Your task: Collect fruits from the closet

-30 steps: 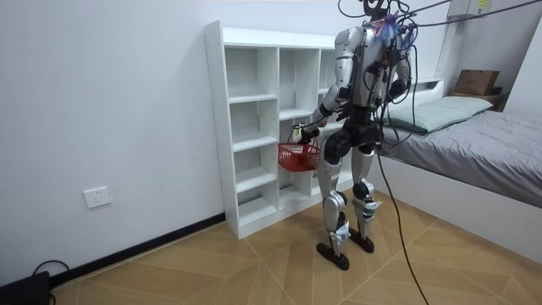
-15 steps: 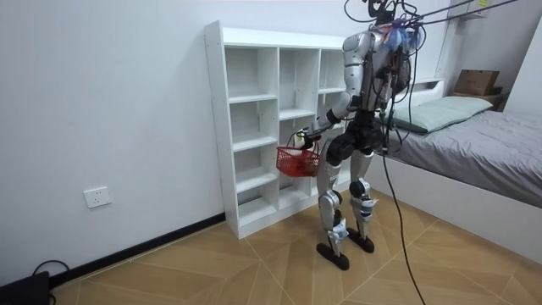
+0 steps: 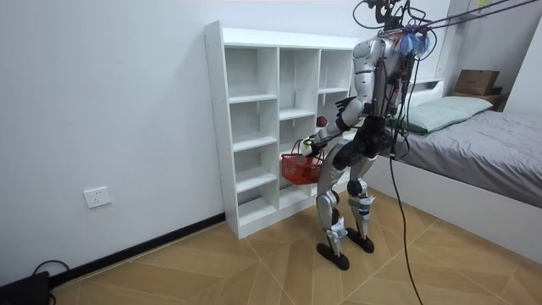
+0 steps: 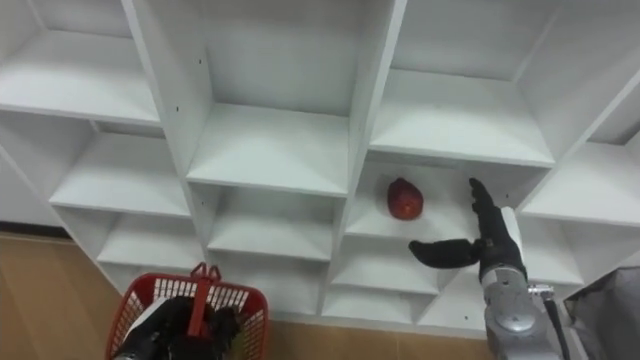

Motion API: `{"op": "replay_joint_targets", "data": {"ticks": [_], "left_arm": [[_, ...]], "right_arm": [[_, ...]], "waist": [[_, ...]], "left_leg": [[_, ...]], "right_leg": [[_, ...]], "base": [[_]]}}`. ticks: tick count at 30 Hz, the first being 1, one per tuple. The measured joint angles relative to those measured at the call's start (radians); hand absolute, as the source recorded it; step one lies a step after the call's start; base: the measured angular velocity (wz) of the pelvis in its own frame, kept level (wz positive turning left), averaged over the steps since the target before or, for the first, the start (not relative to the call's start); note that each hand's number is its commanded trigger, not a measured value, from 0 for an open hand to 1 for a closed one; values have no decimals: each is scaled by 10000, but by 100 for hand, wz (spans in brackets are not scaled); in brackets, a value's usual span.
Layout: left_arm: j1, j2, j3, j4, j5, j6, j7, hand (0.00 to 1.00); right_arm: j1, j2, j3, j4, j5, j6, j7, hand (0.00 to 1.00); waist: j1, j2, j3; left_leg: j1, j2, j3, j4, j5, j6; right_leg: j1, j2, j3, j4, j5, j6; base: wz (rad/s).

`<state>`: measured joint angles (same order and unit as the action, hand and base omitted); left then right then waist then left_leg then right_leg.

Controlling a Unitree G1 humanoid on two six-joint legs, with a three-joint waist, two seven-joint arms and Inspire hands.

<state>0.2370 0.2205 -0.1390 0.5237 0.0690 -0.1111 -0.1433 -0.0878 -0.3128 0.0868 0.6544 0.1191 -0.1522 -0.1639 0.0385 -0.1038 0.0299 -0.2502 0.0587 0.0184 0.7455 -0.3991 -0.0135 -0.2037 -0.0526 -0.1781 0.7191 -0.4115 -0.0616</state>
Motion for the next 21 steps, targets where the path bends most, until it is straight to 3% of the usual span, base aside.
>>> {"op": "replay_joint_targets", "data": {"ticks": [6,8,14,21], "left_arm": [[-303,-6,-29,181,-34,7,-64,100],[-454,-79,-48,232,-130,25,-71,100],[-519,-39,-399,273,-206,324,-66,100],[-625,9,-426,221,-302,387,-245,100]], "right_arm": [[-190,10,21,9,29,-11,-325,0],[-423,12,37,233,-33,-11,-507,0],[-974,26,119,913,-17,-2,-1034,0],[-1667,35,120,1113,-288,1,-1348,0]], "waist": [[203,91,26],[352,146,75],[570,171,92],[683,146,96]], "left_leg": [[-699,26,-89,691,-142,-43],[-1004,25,-119,891,-142,-46],[-1440,-20,-160,917,-121,-45],[-2125,-25,-188,1032,-87,-38]], "right_leg": [[-704,-36,-13,742,-207,-84],[-1007,-50,-19,956,-215,-109],[-1438,-98,-50,1019,-201,-116],[-2034,-123,-94,1126,-199,-134]], "base": [[2],[0],[1],[2]]}}
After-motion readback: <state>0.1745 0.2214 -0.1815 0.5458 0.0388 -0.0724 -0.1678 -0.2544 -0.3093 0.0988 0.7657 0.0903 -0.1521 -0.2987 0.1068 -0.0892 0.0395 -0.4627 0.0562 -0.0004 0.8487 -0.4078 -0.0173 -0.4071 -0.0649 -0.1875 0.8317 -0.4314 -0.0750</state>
